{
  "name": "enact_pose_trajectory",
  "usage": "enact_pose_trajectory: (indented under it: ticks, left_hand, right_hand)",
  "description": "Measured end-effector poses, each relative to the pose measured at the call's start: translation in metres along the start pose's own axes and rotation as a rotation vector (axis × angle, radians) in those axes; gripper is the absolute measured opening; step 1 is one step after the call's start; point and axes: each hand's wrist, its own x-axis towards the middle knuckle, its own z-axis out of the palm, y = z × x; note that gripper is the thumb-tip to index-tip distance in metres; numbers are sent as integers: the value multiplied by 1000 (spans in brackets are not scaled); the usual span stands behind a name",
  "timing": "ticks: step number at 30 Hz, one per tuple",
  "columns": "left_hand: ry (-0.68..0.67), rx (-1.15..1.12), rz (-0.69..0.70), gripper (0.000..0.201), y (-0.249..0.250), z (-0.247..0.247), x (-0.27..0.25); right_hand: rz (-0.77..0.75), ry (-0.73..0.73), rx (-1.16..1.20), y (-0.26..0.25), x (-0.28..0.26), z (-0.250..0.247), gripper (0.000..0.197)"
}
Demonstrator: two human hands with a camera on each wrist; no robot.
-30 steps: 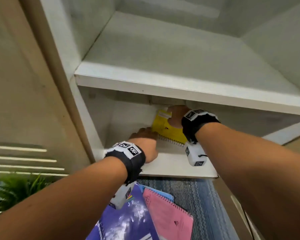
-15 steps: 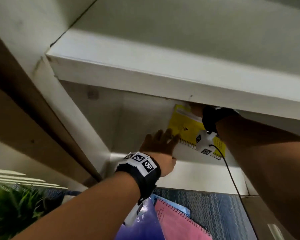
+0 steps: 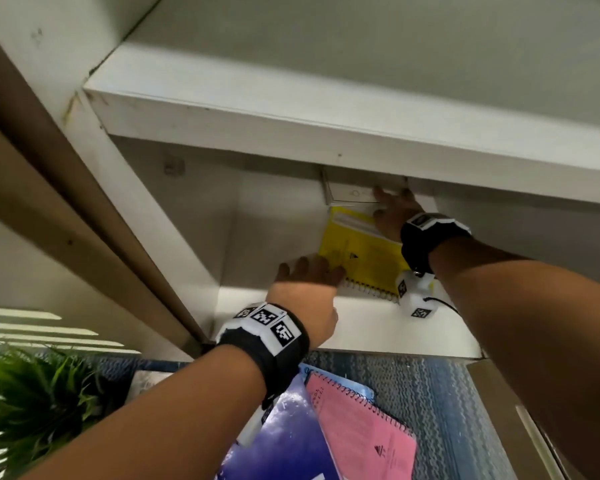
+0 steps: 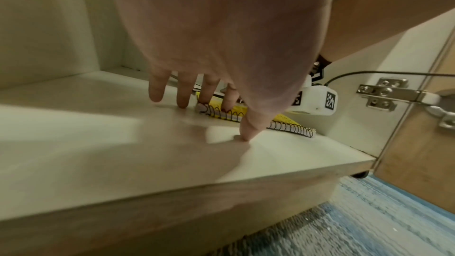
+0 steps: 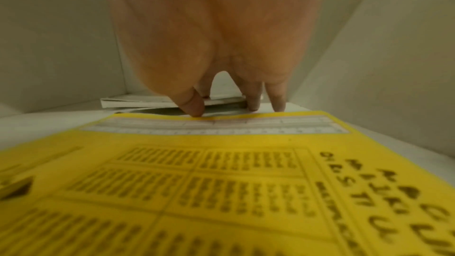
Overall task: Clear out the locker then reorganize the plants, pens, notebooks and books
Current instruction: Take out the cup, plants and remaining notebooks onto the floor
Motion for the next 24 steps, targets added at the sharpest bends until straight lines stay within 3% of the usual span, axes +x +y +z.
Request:
enact_pose_trajectory:
  ticks: [6, 10, 14, 17, 21, 24]
  left_hand:
    - [-24, 102, -24, 54, 5, -8, -21]
    - [25, 13, -83, 50, 1, -2, -24]
    - [-4, -157, -91, 47, -7, 3, -19]
    - [4, -169, -95, 45, -8, 1, -17]
    - [15, -167, -85, 39, -5, -1, -18]
    - [16, -152, -83, 39, -3, -1, -19]
  right_hand:
    - [79, 172, -63, 5, -25, 14, 52]
    - [179, 212, 197, 7, -21, 5, 59]
    - [266, 114, 387, 6, 0, -8, 75]
    - [290, 44, 550, 2, 8, -12, 60]
    - [247, -106, 535, -19, 7, -21, 59]
    - [253, -104, 388, -33, 21, -23, 64]
